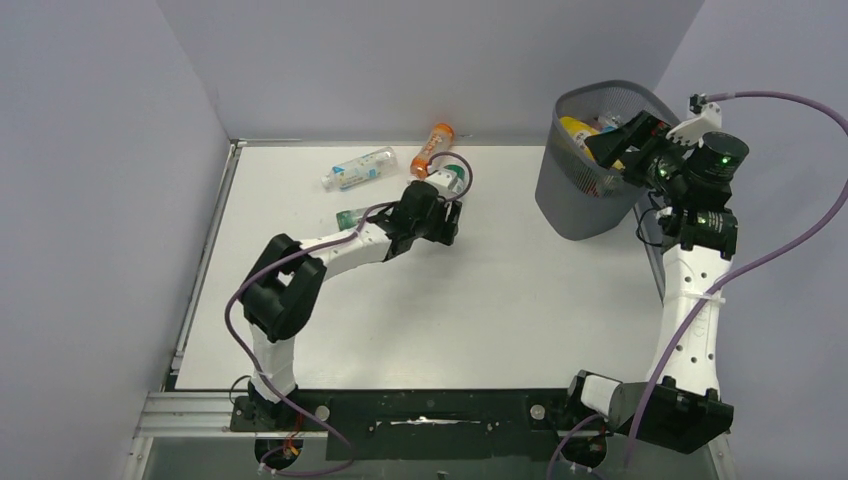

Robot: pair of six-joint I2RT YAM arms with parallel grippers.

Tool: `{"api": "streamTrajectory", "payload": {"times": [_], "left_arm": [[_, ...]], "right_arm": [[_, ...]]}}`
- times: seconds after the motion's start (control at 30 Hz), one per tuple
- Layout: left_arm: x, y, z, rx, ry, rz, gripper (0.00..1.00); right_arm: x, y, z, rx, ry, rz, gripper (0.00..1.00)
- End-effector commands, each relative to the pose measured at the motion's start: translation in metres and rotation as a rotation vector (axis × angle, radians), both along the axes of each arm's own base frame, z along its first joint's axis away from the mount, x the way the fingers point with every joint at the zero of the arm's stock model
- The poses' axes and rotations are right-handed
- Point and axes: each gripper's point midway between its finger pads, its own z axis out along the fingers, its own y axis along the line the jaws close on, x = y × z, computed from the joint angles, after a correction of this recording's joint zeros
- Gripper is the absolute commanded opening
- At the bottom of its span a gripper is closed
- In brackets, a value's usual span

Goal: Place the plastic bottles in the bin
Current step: Pick up the plastic bottle at the center of the board.

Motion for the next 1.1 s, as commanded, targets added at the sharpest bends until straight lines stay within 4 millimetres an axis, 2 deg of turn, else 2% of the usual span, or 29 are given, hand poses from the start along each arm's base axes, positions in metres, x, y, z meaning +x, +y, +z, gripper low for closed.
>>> {"api": "streamTrajectory", "payload": {"times": [0.0, 0.23, 0.47, 0.67, 0.8, 0.9, 0.97, 1.07], "left_arm": [[0.040, -0.008, 0.016, 0.011, -0.139, 0.075, 0.60], [0.060, -0.012, -0.017, 0.096, -0.135, 0.108, 0.54], [0.070, -0.017, -0.033, 0.130, -0.129, 0.117, 0.53], [0.073, -0.018, -0.043, 0.147, -0.111, 0.117, 0.36], [0.070, -0.017, -0.044, 0.148, -0.102, 0.113, 0.27], [0.064, -0.017, -0.038, 0.135, -0.089, 0.102, 0.24], [0.058, -0.016, -0.030, 0.116, -0.084, 0.095, 0.24], [0.043, -0.016, -0.003, 0.062, -0.086, 0.058, 0.24]], "right_arm": [[-0.021, 0.022, 0.026, -0.028, -0.080, 0.064, 0.94], [-0.025, 0.032, 0.016, -0.043, -0.057, 0.086, 0.94], [-0.024, 0.035, 0.008, -0.042, -0.040, 0.098, 0.94], [-0.022, 0.037, 0.003, -0.036, -0.033, 0.104, 0.94], [-0.020, 0.039, -0.002, -0.030, -0.023, 0.111, 0.94], [-0.020, 0.041, -0.005, -0.025, -0.017, 0.113, 0.94], [-0.019, 0.042, -0.007, -0.023, -0.014, 0.118, 0.94], [-0.018, 0.045, -0.009, -0.018, -0.010, 0.133, 0.94]]}}
